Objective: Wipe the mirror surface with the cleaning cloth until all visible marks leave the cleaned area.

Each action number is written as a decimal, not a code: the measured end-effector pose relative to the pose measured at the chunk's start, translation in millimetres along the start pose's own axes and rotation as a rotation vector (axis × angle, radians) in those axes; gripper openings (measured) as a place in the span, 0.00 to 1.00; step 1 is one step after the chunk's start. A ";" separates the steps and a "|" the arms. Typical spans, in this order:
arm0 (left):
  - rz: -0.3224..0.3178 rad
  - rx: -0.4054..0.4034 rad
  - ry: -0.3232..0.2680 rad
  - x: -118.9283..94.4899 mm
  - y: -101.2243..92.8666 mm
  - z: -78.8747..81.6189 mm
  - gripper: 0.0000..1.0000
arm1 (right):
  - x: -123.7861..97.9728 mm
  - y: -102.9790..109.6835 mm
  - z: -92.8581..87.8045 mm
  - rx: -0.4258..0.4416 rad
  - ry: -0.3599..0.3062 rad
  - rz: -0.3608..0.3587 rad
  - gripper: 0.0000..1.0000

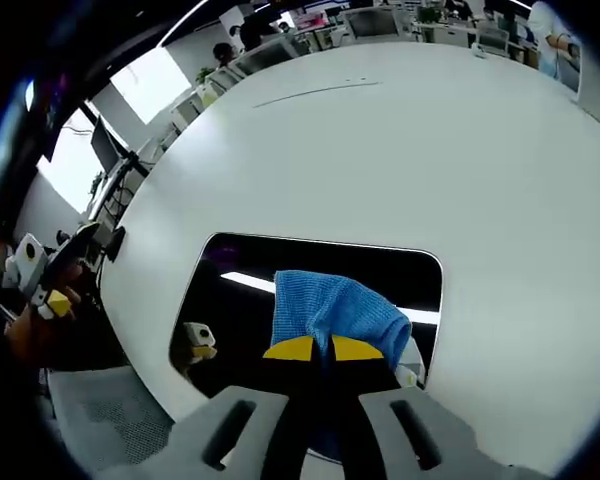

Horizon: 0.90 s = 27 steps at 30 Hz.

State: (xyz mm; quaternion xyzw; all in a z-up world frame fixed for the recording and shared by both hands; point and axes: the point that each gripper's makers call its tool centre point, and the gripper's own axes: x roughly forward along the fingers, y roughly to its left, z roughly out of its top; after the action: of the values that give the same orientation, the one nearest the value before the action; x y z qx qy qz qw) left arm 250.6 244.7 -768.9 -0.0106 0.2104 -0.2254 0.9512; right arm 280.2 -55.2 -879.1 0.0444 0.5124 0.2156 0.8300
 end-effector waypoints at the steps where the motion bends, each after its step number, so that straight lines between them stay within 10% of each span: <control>1: 0.001 -0.002 0.000 0.4 1.0 -0.2 0.99 | -0.9 -2.7 -0.1 0.000 0.000 -0.003 0.00; 27: 0.029 0.016 0.039 5.6 5.8 -8.9 0.99 | -17.4 -37.9 -7.4 0.053 -0.017 -0.030 0.00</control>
State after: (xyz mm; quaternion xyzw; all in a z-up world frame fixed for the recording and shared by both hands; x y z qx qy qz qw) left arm 254.0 248.1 -779.9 0.0044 0.2272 -0.2132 0.9502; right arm 279.0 -97.6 -879.3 0.0606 0.5116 0.1893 0.8359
